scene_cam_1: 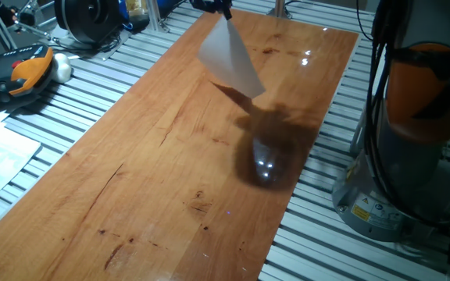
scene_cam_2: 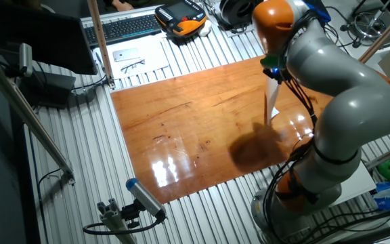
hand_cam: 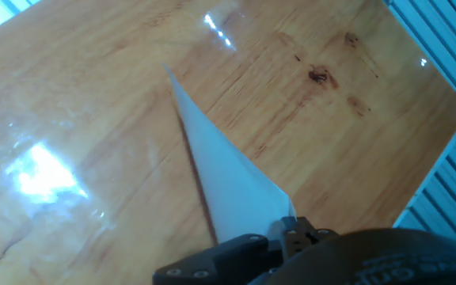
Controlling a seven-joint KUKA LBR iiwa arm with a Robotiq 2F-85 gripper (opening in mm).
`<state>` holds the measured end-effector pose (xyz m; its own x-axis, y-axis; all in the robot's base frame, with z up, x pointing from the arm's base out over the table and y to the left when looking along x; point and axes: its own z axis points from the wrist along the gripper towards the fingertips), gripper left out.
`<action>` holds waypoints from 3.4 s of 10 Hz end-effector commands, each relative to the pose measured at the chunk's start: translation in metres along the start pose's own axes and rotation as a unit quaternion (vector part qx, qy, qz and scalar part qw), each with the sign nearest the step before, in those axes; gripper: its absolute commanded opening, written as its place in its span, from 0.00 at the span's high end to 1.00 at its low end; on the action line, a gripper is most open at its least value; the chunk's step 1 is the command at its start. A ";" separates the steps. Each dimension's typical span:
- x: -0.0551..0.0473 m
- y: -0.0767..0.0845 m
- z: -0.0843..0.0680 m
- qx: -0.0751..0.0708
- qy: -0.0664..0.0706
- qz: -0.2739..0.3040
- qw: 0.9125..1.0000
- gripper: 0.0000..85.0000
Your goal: Flip over and spread out the paper that is laid flat on the table
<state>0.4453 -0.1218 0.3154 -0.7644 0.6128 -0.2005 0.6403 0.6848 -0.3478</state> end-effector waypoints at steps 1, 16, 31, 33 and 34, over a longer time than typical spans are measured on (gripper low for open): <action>0.004 0.000 0.001 0.005 -0.004 -0.001 1.000 1.00; 0.008 0.001 0.003 0.034 0.000 -0.199 0.979 1.00; 0.065 0.132 0.020 -0.011 0.012 -0.064 0.998 1.00; 0.079 0.143 0.043 -0.041 0.005 -0.057 0.998 1.00; 0.080 0.146 0.050 -0.049 0.006 -0.055 0.997 1.00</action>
<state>0.4734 0.0076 0.2051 -0.8278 0.5392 -0.1548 0.5604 0.7820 -0.2729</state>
